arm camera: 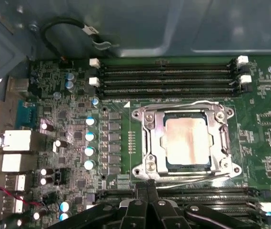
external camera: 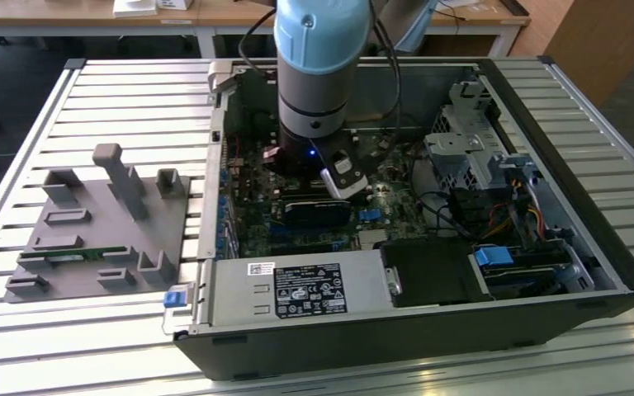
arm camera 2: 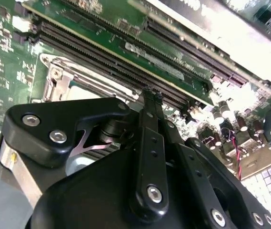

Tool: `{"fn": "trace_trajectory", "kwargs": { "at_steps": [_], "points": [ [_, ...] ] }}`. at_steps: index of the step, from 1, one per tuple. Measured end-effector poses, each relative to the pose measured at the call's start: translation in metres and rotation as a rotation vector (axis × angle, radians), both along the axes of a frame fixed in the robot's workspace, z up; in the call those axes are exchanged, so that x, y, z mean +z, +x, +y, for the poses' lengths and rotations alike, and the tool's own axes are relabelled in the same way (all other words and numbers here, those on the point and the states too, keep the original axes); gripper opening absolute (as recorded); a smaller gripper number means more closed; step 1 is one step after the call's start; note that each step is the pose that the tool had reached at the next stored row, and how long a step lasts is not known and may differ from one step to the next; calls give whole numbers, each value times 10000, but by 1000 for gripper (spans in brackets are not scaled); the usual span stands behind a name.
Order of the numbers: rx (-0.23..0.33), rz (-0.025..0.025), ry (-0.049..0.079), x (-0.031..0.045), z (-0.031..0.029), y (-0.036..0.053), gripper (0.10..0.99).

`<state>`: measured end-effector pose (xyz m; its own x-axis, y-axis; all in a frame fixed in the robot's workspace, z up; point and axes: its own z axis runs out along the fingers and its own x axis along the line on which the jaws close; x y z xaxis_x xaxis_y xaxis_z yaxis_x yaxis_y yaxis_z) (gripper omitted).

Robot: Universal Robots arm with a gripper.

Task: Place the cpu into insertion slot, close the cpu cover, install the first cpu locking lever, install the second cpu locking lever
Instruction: 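Install the second cpu locking lever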

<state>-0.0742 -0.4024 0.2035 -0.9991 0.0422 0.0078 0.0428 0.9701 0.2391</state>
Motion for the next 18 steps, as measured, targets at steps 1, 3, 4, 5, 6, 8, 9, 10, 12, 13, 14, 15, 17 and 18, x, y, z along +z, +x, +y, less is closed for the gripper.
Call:
{"fn": "trace_trajectory", "kwargs": {
  "at_steps": [1,3,4,5,6,8,9,10,12,13,14,15,17,18],
  "points": [
    [1,-6,106,-3,-3,-10,106],
    [2,-8,196,-16,-9,-14,106],
    [1,-9,210,-23,-11,-15,106],
    [0,-9,217,-30,-13,-15,106],
    [0,-8,223,-36,-15,-15,106],
    [1,-8,238,-48,-18,-15,106],
    [1,-7,249,-52,-20,-15,106],
    [1,-8,262,-57,-20,-15,106],
    [1,-8,270,-64,-20,-15,106],
    [1,-7,277,-68,-21,-15,106],
    [1,-6,291,-73,-21,-15,106],
    [1,-7,307,-77,-21,-15,106],
    [1,-10,326,-83,-20,-15,106],
    [1,-11,337,-85,-20,-15,106]
  ]
}}
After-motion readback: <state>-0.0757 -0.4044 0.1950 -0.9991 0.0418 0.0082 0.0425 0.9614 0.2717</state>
